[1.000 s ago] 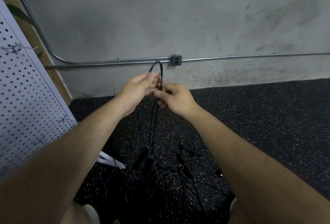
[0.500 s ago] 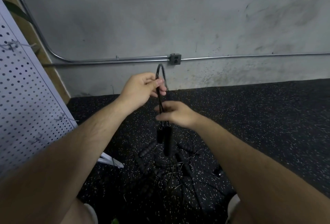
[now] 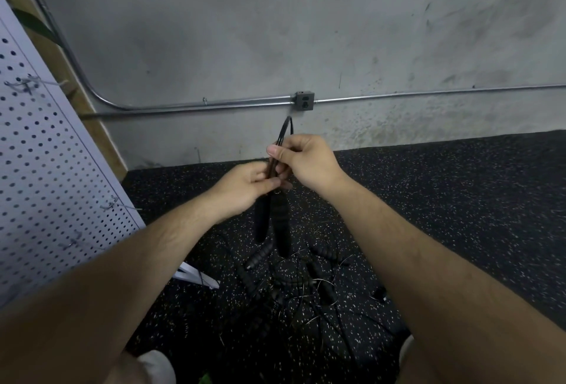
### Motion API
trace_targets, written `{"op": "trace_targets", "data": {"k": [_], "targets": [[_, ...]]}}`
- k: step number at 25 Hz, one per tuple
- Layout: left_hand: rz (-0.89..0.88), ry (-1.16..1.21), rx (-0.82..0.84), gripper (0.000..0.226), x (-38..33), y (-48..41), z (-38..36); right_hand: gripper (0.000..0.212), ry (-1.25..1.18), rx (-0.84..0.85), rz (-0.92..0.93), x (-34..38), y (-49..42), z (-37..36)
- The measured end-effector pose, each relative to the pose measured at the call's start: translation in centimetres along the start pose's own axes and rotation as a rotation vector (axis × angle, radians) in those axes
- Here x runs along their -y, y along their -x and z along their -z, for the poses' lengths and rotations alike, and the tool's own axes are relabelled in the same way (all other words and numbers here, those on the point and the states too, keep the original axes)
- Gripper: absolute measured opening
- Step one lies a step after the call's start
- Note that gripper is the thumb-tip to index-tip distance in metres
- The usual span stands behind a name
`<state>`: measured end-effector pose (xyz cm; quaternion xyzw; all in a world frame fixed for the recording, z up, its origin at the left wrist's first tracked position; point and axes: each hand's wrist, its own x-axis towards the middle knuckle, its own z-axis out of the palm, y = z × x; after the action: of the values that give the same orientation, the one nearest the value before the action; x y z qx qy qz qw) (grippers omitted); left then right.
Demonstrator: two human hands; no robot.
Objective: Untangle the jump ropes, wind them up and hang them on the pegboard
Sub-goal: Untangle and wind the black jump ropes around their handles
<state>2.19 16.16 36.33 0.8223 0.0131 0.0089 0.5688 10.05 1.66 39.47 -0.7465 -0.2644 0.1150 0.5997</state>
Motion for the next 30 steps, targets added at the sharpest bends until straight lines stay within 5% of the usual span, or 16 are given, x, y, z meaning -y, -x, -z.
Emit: {"op": "trace_targets", "data": {"k": [6,10,13,15,18,19,21,23,24,27,30], "targets": [[-0.001,0.044,-0.185,0.013,-1.9,-0.5,-1.2,0.033,0.171,-0.049,0.055,-0.8,0.7,0.6],[0.041,0.120,-0.314,0.013,-2.4,-0.9,-0.4,0.101,0.646,0.026,0.027,-2.9,3.7,-0.1],[0.081,0.164,-0.405,0.016,-2.6,-1.0,-0.3,0.132,0.858,-0.010,-0.023,-3.9,5.3,-2.3],[0.101,0.245,-0.453,0.016,-2.7,-1.0,-0.4,0.132,0.898,-0.060,-0.050,-4.3,5.7,-3.7],[0.135,0.297,-0.451,0.020,-2.9,-0.9,-0.2,0.091,0.840,-0.095,0.014,-4.4,5.5,-3.8],[0.168,0.213,-0.435,0.026,-3.0,-0.7,0.1,0.079,0.827,-0.085,0.028,-4.1,5.3,-3.2],[0.244,-0.342,-0.402,0.040,-3.1,0.0,1.4,0.068,0.871,-0.051,0.049,-3.6,4.8,-1.8],[0.144,-0.897,-0.421,0.026,-3.2,1.1,2.4,0.067,0.997,-0.003,0.089,-3.4,4.4,-0.5],[0.039,-0.978,-0.386,0.026,-3.2,1.7,2.7,0.068,1.051,0.027,0.109,-3.3,4.3,0.1],[-0.156,-1.072,-0.069,0.085,-2.2,3.0,1.8,0.074,1.135,0.110,0.169,-2.8,3.9,0.8],[-0.290,-1.215,-0.092,0.090,-0.3,2.5,0.2,0.077,1.145,0.157,0.280,-2.3,3.9,0.0]]}}
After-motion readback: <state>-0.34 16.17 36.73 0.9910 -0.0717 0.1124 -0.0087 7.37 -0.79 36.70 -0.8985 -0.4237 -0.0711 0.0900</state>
